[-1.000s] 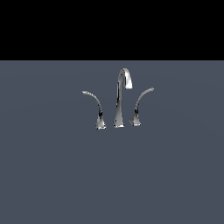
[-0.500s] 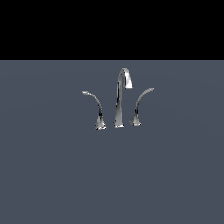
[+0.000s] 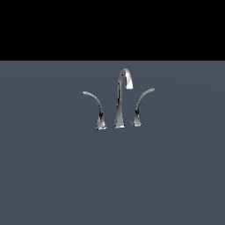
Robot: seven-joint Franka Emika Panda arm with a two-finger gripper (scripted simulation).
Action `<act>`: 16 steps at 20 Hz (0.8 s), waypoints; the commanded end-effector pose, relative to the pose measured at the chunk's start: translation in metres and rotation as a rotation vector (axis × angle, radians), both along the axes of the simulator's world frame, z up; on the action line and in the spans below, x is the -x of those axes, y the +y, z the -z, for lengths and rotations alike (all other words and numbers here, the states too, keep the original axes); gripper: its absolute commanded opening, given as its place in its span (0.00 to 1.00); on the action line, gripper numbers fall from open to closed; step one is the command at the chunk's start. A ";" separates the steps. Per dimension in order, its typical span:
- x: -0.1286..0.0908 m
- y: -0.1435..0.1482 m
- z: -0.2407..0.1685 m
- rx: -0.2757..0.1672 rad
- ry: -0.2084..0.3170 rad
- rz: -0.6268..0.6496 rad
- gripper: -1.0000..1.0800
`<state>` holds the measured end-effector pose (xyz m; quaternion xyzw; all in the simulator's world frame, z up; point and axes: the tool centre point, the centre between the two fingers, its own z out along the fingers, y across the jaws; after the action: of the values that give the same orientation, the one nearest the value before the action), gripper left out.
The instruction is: Turn on the faucet by rotating a designated handle.
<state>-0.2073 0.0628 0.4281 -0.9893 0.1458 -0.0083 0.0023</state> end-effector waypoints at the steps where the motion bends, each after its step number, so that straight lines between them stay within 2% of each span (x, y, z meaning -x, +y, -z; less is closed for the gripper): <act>1: -0.010 0.009 0.013 -0.002 0.001 0.054 0.00; 16: -0.082 0.051 0.085 -0.009 0.006 0.369 0.00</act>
<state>-0.1334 0.1103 0.3503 -0.9508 0.3096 -0.0050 0.0042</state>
